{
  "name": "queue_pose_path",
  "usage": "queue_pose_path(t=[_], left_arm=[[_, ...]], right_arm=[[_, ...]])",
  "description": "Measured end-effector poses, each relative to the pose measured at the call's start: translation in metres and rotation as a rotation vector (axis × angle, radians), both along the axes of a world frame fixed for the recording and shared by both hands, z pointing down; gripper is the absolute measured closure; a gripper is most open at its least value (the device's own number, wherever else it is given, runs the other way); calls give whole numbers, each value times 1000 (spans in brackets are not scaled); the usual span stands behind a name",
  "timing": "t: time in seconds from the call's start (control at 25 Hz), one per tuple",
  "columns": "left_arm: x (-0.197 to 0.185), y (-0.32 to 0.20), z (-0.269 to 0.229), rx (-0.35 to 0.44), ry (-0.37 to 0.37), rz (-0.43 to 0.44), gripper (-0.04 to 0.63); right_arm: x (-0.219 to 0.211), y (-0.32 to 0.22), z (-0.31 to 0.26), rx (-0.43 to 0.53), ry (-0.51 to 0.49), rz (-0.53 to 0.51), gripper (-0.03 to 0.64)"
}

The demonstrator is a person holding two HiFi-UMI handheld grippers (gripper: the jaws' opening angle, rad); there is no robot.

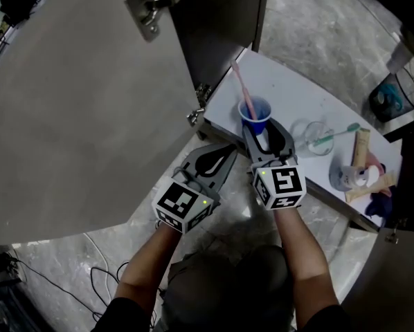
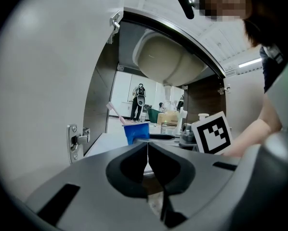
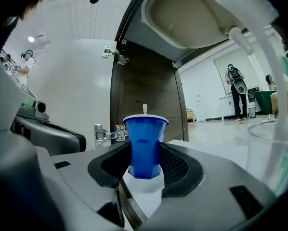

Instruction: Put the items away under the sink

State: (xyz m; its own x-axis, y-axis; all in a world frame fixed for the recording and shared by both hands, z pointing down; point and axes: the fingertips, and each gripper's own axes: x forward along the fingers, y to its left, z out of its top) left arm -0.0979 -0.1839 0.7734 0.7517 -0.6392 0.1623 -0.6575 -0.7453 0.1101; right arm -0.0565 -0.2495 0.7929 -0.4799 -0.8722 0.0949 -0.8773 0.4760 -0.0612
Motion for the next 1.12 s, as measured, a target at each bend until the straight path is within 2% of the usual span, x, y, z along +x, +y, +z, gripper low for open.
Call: queue_pose_path(t=[0.2, 0.48, 0.76, 1.12], left_arm=[[-2, -6, 4, -19, -3, -19, 584], [-4, -17, -1, 0, 17, -39, 584], [-2, -35, -11, 36, 16, -65, 584], [6, -62, -10, -24, 67, -127, 583]], right_arm=[[3, -4, 3, -13, 18, 29, 416], [-2, -9, 10, -39, 79, 30, 416], [1, -3, 12, -42, 95, 36, 417], [0, -3, 11, -37, 100, 38, 416]])
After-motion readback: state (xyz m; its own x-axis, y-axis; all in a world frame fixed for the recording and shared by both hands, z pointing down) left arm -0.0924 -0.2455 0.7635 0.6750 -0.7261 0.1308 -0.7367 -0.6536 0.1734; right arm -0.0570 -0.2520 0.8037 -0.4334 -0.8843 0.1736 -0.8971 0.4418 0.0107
